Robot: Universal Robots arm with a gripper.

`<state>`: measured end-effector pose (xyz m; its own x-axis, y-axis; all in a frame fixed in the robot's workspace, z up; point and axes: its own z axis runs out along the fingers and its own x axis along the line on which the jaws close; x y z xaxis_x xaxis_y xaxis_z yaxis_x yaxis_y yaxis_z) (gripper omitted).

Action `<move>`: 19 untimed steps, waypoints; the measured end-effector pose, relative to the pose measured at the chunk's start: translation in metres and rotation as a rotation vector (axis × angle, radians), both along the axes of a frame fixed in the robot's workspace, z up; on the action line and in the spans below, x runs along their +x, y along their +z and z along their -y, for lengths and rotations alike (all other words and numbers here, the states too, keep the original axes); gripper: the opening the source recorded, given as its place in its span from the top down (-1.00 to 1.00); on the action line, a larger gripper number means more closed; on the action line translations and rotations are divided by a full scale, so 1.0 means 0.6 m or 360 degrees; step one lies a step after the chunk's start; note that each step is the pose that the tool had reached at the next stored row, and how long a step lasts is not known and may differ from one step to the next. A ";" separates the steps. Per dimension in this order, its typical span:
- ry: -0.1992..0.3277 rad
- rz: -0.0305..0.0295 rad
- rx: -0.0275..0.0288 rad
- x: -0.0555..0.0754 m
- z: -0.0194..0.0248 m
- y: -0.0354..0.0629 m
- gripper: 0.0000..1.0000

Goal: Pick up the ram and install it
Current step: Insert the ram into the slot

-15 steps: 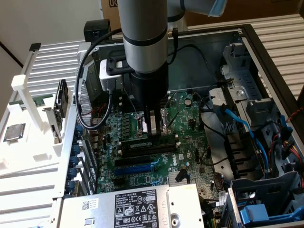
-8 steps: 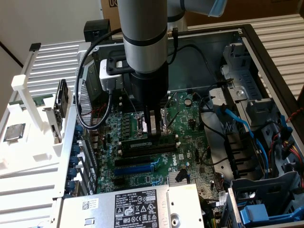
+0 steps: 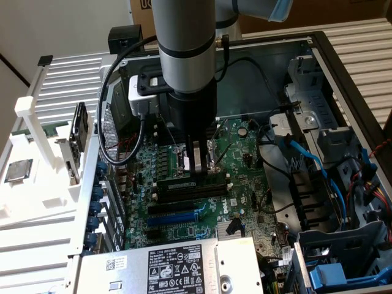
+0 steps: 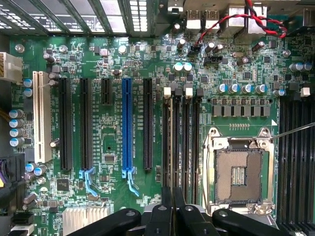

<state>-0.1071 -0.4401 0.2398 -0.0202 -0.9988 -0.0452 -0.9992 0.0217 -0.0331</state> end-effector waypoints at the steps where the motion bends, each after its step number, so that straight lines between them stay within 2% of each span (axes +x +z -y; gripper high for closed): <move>1: 0.0000 0.00012 -0.00001 0.000 0.0000 0.000 0.76; 19: 0.0019 0.00078 -0.00009 -0.001 0.0012 0.000 0.76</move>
